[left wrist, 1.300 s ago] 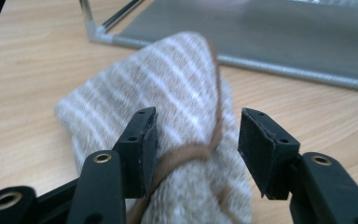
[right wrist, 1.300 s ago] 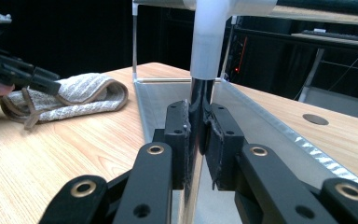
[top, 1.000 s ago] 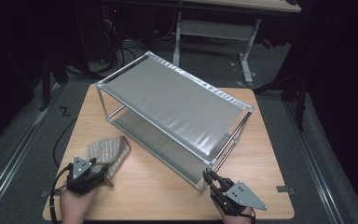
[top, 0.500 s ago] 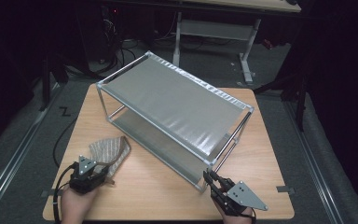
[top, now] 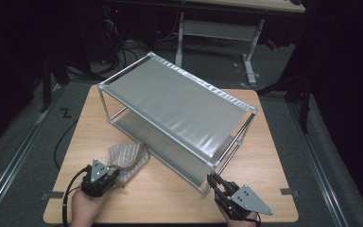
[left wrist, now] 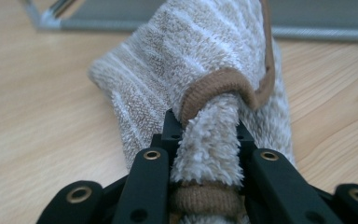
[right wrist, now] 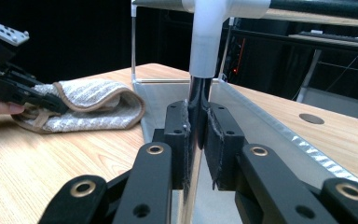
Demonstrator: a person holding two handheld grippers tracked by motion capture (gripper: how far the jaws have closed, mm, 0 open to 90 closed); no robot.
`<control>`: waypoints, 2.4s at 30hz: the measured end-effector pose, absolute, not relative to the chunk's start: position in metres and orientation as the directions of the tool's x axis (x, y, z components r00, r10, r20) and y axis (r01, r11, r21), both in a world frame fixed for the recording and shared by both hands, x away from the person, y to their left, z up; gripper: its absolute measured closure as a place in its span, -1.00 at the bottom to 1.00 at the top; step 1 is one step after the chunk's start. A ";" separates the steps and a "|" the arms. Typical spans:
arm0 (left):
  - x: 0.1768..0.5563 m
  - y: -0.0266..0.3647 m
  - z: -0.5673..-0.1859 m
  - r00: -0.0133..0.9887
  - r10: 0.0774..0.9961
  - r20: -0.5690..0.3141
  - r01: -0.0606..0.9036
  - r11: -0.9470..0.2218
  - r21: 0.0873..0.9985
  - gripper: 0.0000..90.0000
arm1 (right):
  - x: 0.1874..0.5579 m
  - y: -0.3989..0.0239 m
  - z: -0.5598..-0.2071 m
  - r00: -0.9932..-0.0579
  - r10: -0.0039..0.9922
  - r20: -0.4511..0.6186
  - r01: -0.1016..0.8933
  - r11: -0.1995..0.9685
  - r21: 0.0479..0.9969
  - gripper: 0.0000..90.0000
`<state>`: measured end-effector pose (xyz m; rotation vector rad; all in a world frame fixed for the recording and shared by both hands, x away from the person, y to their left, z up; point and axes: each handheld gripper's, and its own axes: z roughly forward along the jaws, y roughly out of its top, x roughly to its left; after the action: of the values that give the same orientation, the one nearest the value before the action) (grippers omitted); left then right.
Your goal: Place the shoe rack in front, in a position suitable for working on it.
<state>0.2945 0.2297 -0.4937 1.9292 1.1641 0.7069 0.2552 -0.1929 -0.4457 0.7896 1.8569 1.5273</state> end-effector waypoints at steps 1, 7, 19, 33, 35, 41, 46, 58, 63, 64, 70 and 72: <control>0.294 0.228 -0.491 0.444 0.893 0.072 0.458 -0.296 0.838 0.67 | 0.255 -0.193 -0.446 -0.642 0.763 -0.076 0.073 0.159 0.985 0.77; 0.294 0.209 -0.481 0.512 0.855 0.078 0.338 -0.284 0.897 0.67 | 0.254 -0.194 -0.446 -0.643 0.762 -0.076 0.071 0.158 0.985 0.77; 0.331 0.141 -0.477 0.618 0.786 -0.003 0.291 -0.225 0.930 0.66 | 0.253 -0.196 -0.446 -0.635 0.769 -0.074 0.073 0.155 0.985 0.77; 0.329 0.054 -0.488 0.753 0.657 -0.037 0.294 -0.286 0.912 0.64 | 0.254 -0.196 -0.447 -0.636 0.768 -0.077 0.072 0.158 0.985 0.77; 0.329 0.044 -0.490 0.754 0.656 -0.027 0.301 -0.309 0.902 0.64 | 0.254 -0.196 -0.447 -0.636 0.767 -0.078 0.072 0.159 0.985 0.77; 0.335 0.023 -0.495 0.742 0.670 -0.011 0.332 -0.353 0.875 0.64 | 0.252 -0.198 -0.447 -0.633 0.771 -0.073 0.074 0.154 0.985 0.78; 0.340 0.016 -0.499 0.726 0.687 0.008 0.353 -0.383 0.854 0.64 | 0.253 -0.200 -0.448 -0.630 0.774 -0.062 0.082 0.146 0.986 0.78; 0.354 0.028 -0.497 0.712 0.698 0.081 0.359 -0.460 0.812 0.65 | 0.251 -0.201 -0.447 -0.630 0.773 -0.068 0.079 0.151 0.985 0.77; 0.352 0.031 -0.497 0.700 0.714 0.030 0.390 -0.417 0.821 0.64 | 0.252 -0.201 -0.445 -0.637 0.767 -0.079 0.096 0.180 0.979 0.77; 0.350 0.030 -0.497 0.702 0.711 0.023 0.393 -0.414 0.821 0.64 | 0.253 -0.200 -0.443 -0.640 0.763 -0.095 0.095 0.201 0.975 0.77; 0.331 0.013 -0.497 0.749 0.662 -0.010 0.373 -0.410 0.832 0.63 | 0.253 -0.199 -0.440 -0.634 0.764 -0.123 0.095 0.234 0.968 0.77; 0.326 0.009 -0.496 0.760 0.649 -0.015 0.369 -0.413 0.833 0.63 | 0.251 -0.198 -0.443 -0.627 0.768 -0.128 0.080 0.227 0.971 0.77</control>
<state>0.3258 0.0086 -0.4965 2.0459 0.7638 0.3900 0.2512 -0.1978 -0.4430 0.7794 1.8901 1.4413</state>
